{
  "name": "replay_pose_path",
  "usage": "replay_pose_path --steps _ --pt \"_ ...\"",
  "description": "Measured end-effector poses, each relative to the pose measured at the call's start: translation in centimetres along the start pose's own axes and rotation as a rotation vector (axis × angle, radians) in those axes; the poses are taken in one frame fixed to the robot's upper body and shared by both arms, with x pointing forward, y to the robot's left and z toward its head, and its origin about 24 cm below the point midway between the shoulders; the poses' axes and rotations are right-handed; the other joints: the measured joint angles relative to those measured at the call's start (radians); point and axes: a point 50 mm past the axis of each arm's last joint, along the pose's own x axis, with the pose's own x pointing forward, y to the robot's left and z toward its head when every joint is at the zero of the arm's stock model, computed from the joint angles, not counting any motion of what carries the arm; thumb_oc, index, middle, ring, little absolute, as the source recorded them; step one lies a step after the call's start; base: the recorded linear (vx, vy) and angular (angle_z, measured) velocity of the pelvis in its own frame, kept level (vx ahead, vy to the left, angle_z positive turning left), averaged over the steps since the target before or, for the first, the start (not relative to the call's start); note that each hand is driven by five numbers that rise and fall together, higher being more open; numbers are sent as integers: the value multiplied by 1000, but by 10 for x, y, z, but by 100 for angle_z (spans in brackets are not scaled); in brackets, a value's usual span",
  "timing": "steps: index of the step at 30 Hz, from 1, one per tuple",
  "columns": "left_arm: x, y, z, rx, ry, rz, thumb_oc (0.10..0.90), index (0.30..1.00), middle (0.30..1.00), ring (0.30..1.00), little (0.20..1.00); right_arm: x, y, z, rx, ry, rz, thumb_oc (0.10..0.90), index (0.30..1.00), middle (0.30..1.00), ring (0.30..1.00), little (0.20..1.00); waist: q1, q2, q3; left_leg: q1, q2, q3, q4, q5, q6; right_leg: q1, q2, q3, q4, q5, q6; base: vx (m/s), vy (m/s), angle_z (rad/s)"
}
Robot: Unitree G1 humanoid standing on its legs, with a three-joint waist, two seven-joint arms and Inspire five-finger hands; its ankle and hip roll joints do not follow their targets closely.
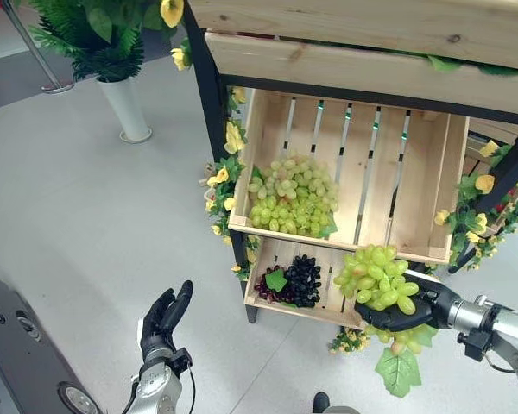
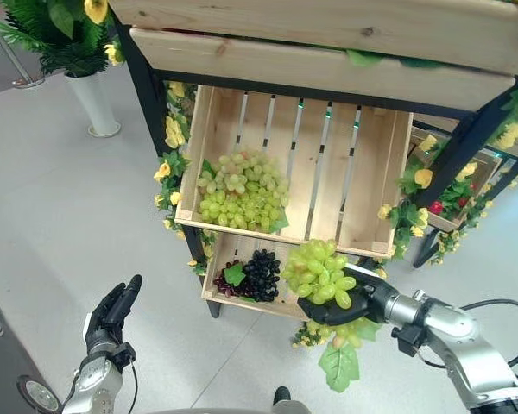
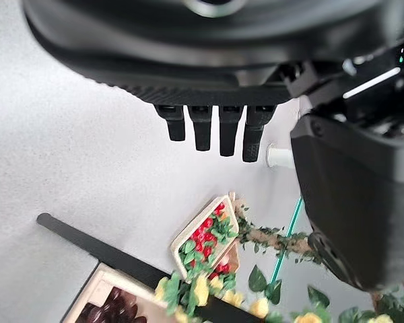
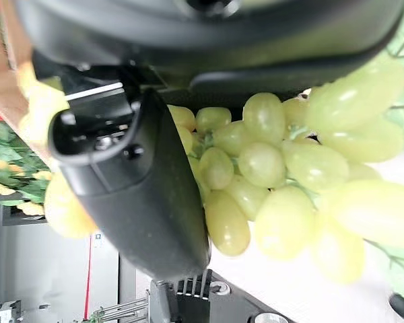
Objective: Pick up the fruits from the basket on one side to the basket on the other side
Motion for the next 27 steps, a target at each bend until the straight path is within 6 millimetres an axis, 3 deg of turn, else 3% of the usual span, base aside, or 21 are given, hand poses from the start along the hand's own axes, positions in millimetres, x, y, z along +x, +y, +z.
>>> replay_pose_path --steps 8,12,16,20,27 --pt "-3 8 -22 -19 97 -27 800 900 900 900 900 -4 -6 30 22 -164 185 400 300 300 300 300 -22 -22 -29 -1 0 6 -6 -3 5 -2 0 1 0 1 0 4 1 -1" --pt "-5 11 -25 -15 108 -22 800 900 900 900 900 -1 -13 59 33 -333 202 400 300 300 300 300 -17 -29 -46 1 -1 4 -6 -1 2 -1 -1 1 -1 2 0 2 6 1" --pt "-4 11 -24 -17 105 -21 800 900 900 900 900 1 -22 71 33 -382 128 400 300 300 300 300 9 -29 -62 0 -1 -1 -4 0 0 2 -2 -2 -1 2 0 2 11 2" --pt "-5 12 -25 -16 110 -16 800 900 900 900 900 2 -36 70 70 -379 -6 400 300 300 300 300 33 -29 -62 0 -1 -7 -6 1 0 6 -3 -8 -4 2 0 -1 8 5" --pt "-5 11 -27 -13 132 2 800 900 900 900 900 13 -52 94 31 -381 -99 400 300 300 300 300 35 -28 -62 -4 -1 -19 -6 2 -1 14 -4 -26 -4 2 0 3 7 5"
